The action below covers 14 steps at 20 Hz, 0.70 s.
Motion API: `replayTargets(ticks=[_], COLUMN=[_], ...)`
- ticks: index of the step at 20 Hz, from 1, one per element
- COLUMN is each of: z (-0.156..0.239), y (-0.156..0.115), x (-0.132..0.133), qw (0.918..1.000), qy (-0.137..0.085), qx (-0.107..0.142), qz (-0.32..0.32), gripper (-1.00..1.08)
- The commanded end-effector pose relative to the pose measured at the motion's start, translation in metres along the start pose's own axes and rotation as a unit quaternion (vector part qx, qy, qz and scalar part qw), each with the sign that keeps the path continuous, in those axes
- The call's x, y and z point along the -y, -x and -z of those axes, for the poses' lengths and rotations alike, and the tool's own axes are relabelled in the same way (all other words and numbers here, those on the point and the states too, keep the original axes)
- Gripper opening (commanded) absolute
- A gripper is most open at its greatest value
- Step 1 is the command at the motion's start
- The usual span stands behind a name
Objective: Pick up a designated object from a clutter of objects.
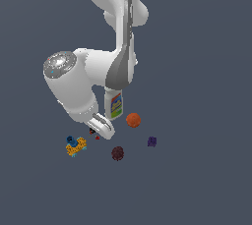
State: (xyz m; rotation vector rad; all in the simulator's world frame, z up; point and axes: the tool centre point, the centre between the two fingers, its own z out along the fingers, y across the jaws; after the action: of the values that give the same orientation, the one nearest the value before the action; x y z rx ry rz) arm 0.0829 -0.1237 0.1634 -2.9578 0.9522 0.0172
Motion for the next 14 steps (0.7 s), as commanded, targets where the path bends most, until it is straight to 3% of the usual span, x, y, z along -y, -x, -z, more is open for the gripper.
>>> replayTargets(ticks=[1, 14], z=[-0.022, -0.091], y=[-0.015, -0.052], x=[-0.013, -0.058], qw=[0.9993, 0.9889], qy=[0.002, 0.012], qx=[-0.003, -0.012], qz=[-0.039, -0.148], gripper=[1.0, 1.0])
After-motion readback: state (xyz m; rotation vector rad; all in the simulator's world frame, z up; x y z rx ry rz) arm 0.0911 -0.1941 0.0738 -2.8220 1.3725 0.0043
